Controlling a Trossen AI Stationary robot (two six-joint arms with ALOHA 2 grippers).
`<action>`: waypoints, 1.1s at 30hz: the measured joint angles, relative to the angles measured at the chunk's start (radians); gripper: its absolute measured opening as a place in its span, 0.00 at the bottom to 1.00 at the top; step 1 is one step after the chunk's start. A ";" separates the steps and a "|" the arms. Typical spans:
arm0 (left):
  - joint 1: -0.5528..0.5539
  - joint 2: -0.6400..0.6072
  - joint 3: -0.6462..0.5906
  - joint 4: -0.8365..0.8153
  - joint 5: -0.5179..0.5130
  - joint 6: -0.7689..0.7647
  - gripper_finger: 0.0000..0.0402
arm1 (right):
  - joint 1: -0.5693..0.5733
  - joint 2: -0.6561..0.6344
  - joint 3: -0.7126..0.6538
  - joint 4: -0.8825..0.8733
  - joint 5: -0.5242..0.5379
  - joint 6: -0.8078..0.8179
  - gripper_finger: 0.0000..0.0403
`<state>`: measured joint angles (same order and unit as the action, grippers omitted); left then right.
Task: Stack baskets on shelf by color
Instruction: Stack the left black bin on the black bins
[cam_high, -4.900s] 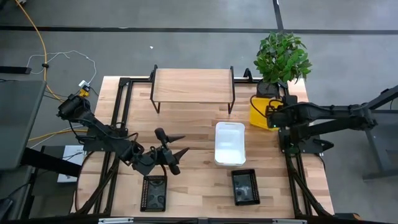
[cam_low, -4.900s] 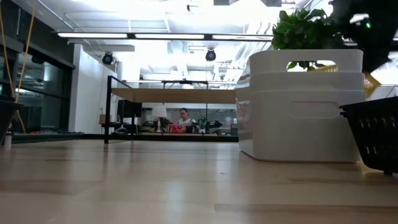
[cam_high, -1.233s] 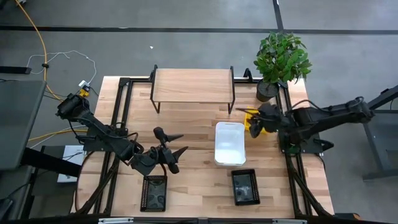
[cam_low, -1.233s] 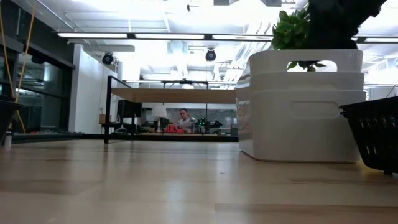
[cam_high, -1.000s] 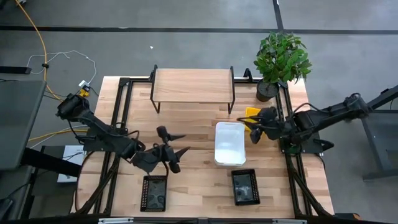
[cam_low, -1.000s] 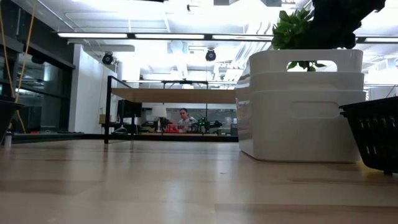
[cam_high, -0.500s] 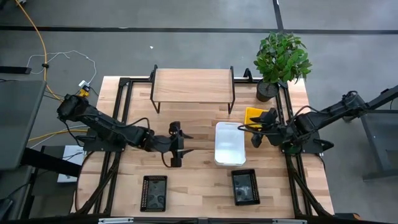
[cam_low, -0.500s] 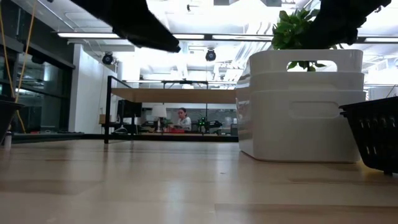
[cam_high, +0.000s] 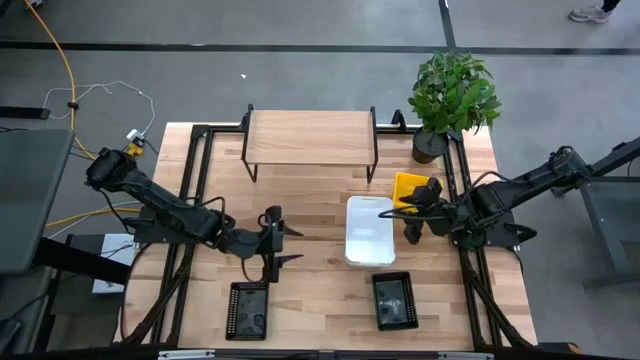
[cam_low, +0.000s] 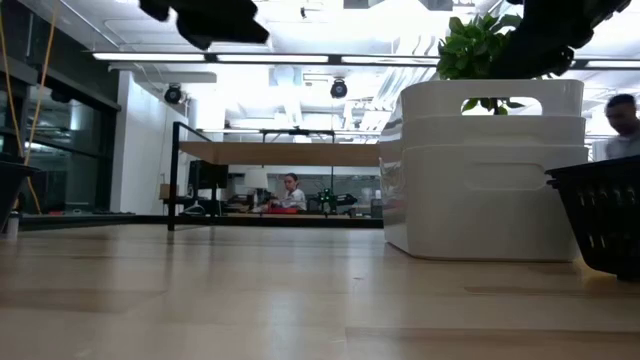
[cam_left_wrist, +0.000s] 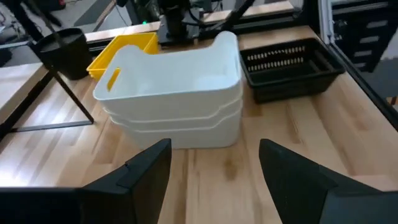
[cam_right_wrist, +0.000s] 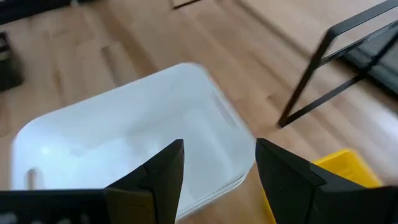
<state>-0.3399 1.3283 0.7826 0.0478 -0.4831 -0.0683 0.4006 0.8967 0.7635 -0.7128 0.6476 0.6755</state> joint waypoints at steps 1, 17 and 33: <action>-0.015 0.000 0.000 -0.001 -0.009 0.000 0.57 | 0.000 0.000 0.000 0.000 -0.015 0.001 0.46; -0.146 -0.002 0.037 -0.137 -0.061 -0.005 0.57 | 0.000 0.000 0.000 0.030 -0.029 -0.006 0.46; -0.252 0.007 0.145 -0.903 0.225 -0.636 0.57 | 0.000 0.000 0.000 0.031 -0.023 -0.004 0.46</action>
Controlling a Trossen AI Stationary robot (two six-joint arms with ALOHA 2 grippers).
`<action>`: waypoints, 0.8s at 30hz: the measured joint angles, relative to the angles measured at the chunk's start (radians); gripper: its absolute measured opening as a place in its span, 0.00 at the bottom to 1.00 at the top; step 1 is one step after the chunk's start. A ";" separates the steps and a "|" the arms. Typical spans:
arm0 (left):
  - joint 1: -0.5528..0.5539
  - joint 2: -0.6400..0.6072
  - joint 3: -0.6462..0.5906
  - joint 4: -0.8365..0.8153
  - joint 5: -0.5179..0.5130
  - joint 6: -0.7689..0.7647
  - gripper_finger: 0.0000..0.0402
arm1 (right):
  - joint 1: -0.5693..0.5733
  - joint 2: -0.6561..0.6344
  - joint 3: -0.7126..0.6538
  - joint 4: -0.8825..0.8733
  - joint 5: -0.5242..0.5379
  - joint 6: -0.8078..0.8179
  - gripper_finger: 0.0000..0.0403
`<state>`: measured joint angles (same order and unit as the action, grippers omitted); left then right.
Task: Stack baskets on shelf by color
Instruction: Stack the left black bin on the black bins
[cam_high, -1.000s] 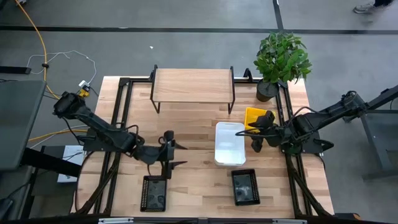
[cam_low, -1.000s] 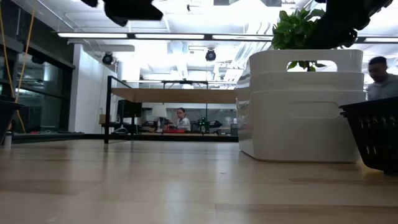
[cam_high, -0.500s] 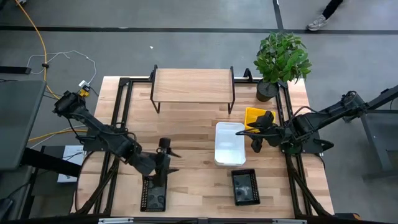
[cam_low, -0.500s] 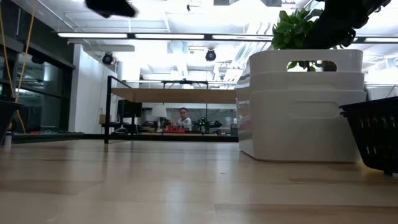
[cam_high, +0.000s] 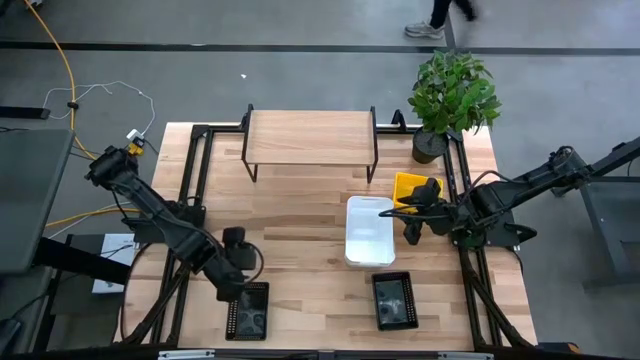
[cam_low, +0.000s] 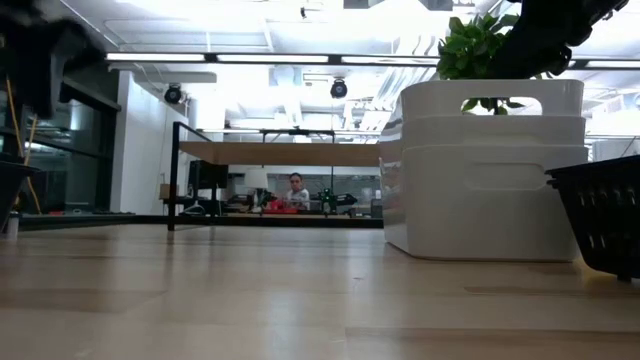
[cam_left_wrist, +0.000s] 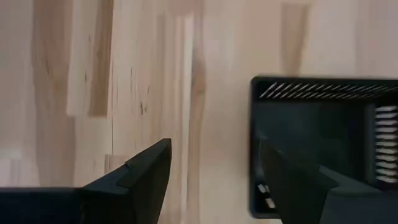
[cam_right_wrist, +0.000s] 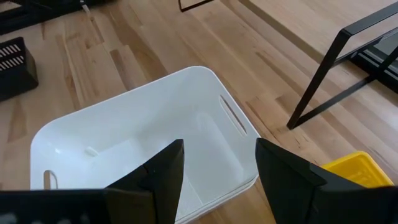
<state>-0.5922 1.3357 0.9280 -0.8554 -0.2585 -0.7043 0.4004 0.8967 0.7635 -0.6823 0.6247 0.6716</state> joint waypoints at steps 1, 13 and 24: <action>0.001 0.000 -0.021 0.010 0.013 -0.001 0.57 | 0.000 0.000 0.000 -0.001 0.000 0.000 0.46; 0.000 0.001 -0.164 0.246 0.095 0.006 0.57 | 0.000 0.000 0.000 -0.001 0.000 -0.018 0.46; 0.001 0.078 -0.164 0.301 0.148 -0.001 0.57 | 0.000 0.000 0.000 -0.003 -0.005 -0.018 0.46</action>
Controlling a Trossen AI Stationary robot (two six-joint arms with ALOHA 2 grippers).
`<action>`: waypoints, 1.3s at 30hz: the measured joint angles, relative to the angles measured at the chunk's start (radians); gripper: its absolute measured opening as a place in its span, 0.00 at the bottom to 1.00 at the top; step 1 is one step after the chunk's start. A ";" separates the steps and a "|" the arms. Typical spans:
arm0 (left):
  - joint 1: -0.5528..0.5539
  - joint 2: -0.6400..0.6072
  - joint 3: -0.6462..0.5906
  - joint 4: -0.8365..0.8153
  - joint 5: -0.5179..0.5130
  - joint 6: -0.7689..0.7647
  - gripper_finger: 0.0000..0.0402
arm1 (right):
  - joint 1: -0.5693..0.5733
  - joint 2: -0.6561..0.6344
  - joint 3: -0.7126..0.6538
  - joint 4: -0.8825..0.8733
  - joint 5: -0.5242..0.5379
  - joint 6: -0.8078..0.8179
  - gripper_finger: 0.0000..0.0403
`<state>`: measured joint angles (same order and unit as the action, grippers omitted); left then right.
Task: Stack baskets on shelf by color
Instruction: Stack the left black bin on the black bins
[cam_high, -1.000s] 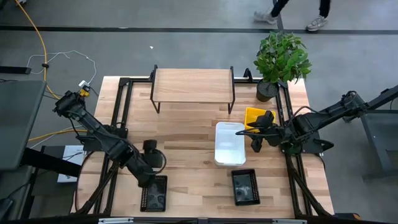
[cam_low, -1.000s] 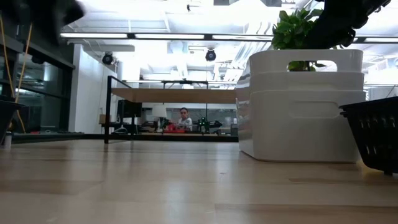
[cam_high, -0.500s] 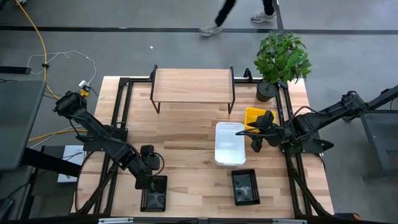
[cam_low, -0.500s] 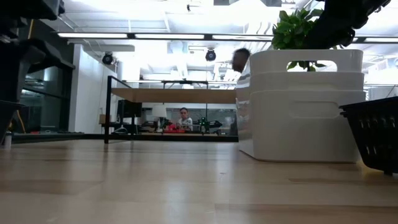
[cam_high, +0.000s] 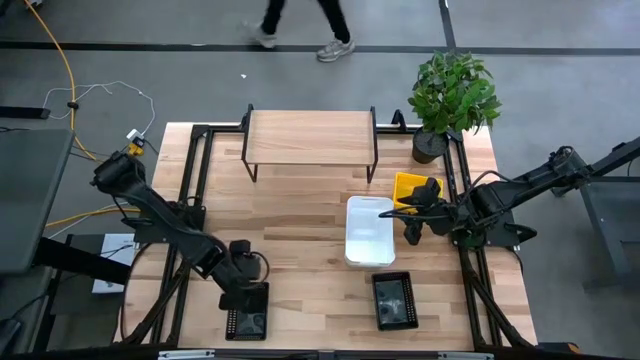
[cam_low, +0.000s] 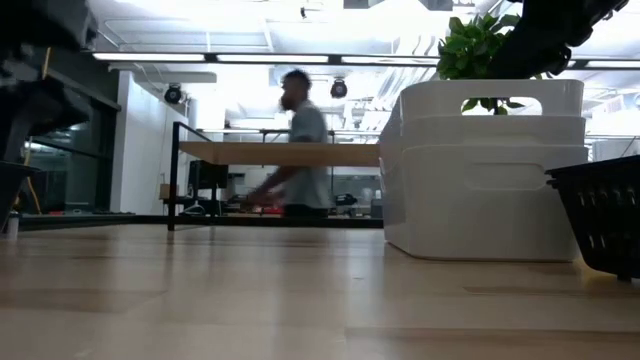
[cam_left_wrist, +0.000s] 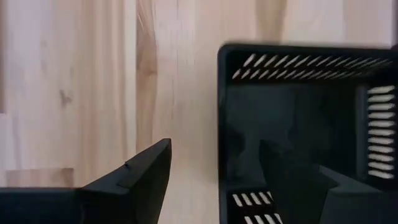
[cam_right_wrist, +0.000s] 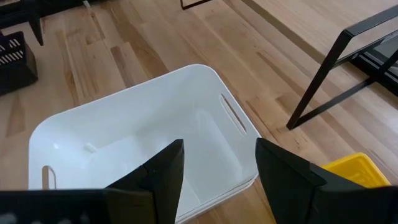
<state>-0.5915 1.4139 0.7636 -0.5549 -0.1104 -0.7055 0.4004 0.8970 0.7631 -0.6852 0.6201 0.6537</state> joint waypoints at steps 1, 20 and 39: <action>0.000 0.020 0.000 -0.002 0.010 0.000 0.57 | 0.000 0.000 0.000 -0.002 0.000 0.000 0.46; 0.006 0.109 0.074 -0.044 0.026 0.075 0.06 | 0.000 0.000 0.000 -0.005 0.000 0.000 0.46; 0.166 0.108 0.545 0.082 -0.051 0.731 0.00 | 0.000 -0.008 0.000 0.026 0.029 0.000 0.46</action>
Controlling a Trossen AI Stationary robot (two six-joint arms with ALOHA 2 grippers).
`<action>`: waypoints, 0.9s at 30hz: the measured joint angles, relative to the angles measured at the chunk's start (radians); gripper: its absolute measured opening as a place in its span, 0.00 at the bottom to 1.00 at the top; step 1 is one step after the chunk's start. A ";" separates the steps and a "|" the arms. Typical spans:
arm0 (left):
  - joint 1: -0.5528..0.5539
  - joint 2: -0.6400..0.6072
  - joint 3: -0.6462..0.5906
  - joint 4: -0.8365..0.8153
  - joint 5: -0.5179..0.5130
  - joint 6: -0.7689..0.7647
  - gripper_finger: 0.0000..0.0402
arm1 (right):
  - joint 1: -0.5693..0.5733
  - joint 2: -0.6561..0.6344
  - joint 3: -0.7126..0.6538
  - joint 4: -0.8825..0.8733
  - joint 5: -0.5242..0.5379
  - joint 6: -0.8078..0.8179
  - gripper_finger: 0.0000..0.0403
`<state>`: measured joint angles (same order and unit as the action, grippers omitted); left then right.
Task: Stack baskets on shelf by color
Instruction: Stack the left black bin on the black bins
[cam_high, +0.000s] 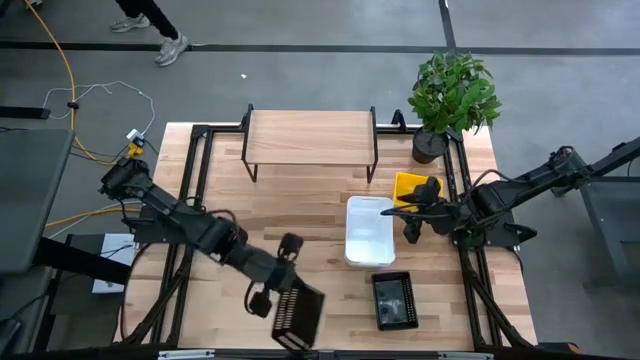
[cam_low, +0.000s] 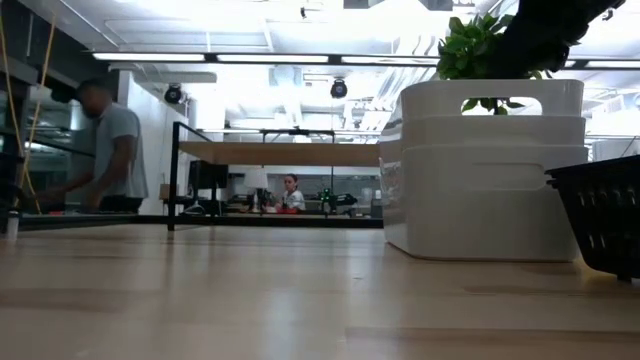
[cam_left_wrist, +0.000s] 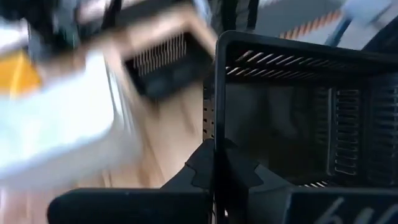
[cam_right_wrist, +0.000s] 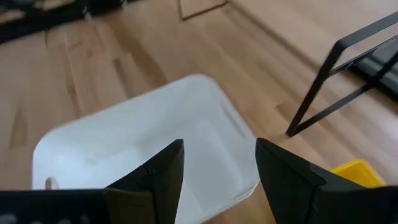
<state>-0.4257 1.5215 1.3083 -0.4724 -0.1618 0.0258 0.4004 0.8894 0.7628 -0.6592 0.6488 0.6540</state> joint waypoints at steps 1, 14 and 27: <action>0.014 0.004 0.000 0.046 0.027 0.032 0.00 | 0.000 -0.004 0.000 0.006 0.022 0.000 0.46; 0.139 0.300 0.057 0.533 0.089 0.169 0.00 | 0.000 -0.065 0.000 0.048 0.276 0.035 0.46; 0.164 0.644 0.249 0.912 0.122 0.075 0.00 | -0.001 -0.065 0.000 0.047 0.304 0.067 0.46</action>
<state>-0.2616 2.1654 1.5576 0.4392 -0.0395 0.1004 0.3996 0.8249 0.7631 -0.6125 0.9524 0.7215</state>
